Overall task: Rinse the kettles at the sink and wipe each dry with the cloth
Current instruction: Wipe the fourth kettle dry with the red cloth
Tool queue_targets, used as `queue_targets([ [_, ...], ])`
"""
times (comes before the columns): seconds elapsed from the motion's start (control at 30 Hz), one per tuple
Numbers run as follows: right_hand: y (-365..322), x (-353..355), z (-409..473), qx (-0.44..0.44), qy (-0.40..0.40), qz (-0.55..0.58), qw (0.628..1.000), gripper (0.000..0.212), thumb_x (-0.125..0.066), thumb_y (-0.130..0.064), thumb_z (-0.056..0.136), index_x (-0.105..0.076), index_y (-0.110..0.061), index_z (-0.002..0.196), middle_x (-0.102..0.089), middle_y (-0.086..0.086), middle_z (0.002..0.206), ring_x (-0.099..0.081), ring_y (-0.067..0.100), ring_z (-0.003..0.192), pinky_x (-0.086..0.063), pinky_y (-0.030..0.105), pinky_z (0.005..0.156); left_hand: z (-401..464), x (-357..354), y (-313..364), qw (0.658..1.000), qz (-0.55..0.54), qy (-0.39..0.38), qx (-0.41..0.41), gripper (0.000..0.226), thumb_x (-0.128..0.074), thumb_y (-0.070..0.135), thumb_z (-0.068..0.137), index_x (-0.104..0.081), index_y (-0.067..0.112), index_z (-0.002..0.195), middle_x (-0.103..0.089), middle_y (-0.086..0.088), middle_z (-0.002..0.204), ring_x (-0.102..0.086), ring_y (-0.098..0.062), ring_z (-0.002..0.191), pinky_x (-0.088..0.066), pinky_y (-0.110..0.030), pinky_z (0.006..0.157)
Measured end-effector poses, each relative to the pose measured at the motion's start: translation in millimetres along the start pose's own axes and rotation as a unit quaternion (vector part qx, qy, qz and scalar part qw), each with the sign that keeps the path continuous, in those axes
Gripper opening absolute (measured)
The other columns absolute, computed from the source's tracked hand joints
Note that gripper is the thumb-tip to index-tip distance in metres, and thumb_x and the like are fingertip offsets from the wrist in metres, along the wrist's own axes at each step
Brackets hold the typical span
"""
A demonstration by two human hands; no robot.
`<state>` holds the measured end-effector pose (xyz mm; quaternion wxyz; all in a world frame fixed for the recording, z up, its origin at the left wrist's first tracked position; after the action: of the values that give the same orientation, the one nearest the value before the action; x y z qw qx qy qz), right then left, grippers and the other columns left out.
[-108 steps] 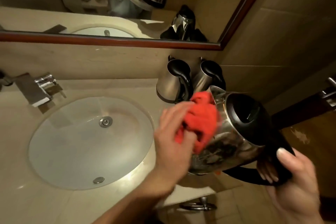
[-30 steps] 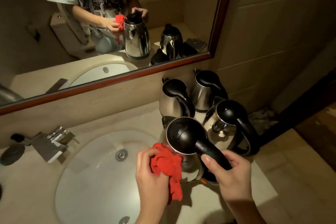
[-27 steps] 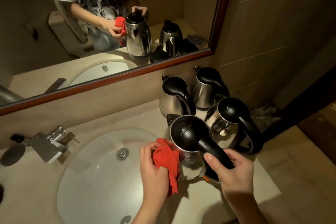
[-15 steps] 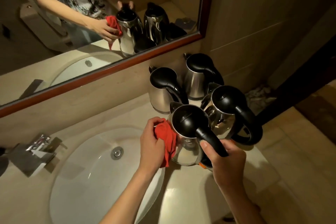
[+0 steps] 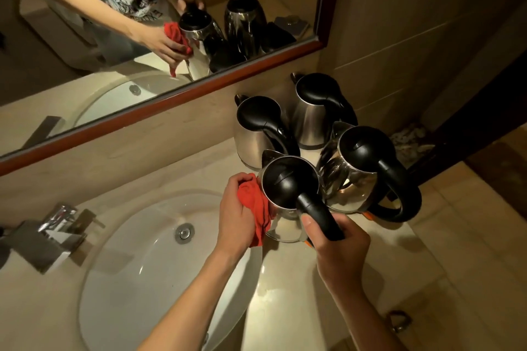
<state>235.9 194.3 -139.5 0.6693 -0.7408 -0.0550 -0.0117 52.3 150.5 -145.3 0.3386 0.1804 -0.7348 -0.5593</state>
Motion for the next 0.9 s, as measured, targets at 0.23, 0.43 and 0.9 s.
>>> queue_targets([
  [0.23,1.7,2.6,-0.3,0.035,-0.036,-0.039,0.998,0.037,-0.077,-0.048,0.069,-0.064,-0.014,0.062,-0.056,0.004,0.052,-0.055,0.028,0.05,-0.045,0.033,0.048,-15.3,1.5,6.4,0.997,0.07,0.0,-0.034,0.019,-0.044,0.035,0.09,-0.047,0.042,0.108,-0.065,-0.003,0.108,-0.067,-0.025,0.097,-0.054,-0.048,0.086],
  [0.43,6.6,7.2,-4.6,0.048,-0.059,-0.095,0.993,0.02,-0.086,-0.035,0.081,-0.067,-0.029,0.08,-0.059,0.001,0.063,-0.061,0.013,0.06,-0.057,0.038,0.058,-36.4,10.8,11.8,0.966,0.231,0.014,-0.111,0.011,-0.05,0.023,0.093,-0.052,0.024,0.103,-0.056,0.006,0.101,-0.055,-0.017,0.092,-0.046,-0.034,0.077],
  [0.9,-2.3,46.0,-17.2,0.263,-0.134,-0.39,0.872,0.072,-0.083,-0.036,0.083,-0.053,-0.01,0.143,-0.055,0.009,0.137,-0.045,0.025,0.132,-0.051,0.052,0.106,-122.4,-60.3,-69.2,0.898,0.412,-0.154,-0.008,0.037,-0.043,0.03,0.098,-0.048,0.016,0.132,-0.05,-0.006,0.127,-0.05,-0.023,0.113,-0.042,-0.035,0.099],
])
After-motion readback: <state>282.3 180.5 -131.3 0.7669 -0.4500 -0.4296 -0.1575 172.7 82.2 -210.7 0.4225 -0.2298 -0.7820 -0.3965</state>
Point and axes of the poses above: each hand's wrist, its own z-axis towards the middle knuckle, its own x-axis out of the back of the hand, y = z × x, the point moved 3 cm from there along z, towards the middle knuckle
